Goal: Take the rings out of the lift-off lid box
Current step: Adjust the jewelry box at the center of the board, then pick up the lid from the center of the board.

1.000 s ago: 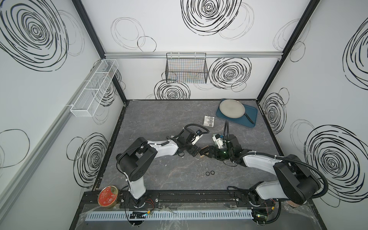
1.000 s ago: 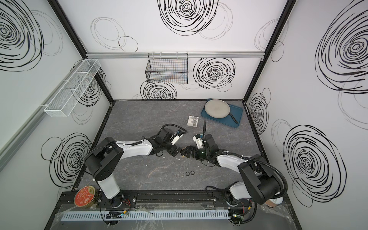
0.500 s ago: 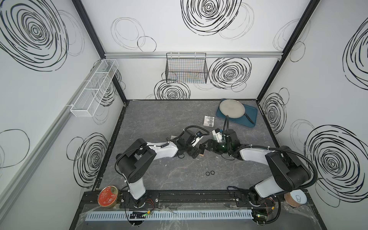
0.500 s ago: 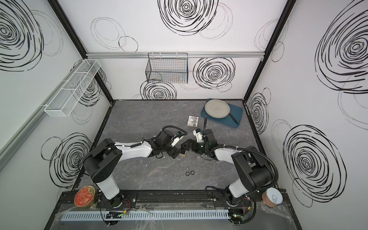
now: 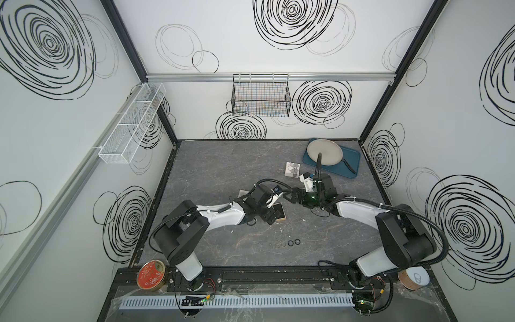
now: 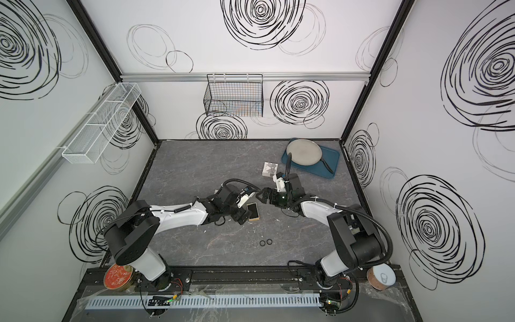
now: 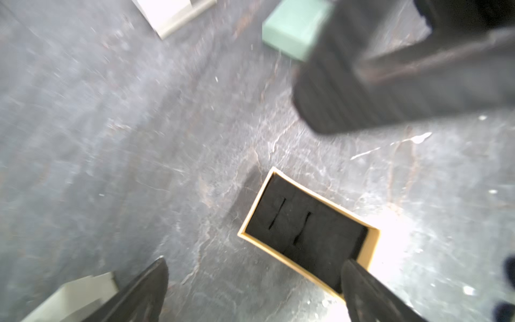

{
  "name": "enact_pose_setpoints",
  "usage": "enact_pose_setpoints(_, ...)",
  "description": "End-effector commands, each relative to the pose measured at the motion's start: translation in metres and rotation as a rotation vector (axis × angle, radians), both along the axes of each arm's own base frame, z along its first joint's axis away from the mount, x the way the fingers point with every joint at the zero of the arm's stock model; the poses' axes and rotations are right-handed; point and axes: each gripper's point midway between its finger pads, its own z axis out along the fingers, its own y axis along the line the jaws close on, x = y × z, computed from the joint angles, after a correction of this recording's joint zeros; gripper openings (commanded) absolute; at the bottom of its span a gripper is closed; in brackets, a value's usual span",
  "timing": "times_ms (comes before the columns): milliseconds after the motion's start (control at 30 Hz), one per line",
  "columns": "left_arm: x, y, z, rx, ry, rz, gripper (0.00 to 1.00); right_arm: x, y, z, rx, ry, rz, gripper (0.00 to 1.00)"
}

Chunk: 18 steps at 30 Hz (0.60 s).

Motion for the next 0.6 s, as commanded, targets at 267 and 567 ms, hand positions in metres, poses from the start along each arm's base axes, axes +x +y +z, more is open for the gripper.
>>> enact_pose_setpoints(267,-0.019,0.021,0.082,-0.226,-0.290,-0.042,1.00,0.032,-0.094,-0.010,-0.588,0.024,-0.193,1.00)
enact_pose_setpoints(567,-0.044,0.045,0.091,-0.326,-0.386,-0.049,0.99,0.043,-0.105,-0.043,-0.722,0.086,-0.178,0.99)
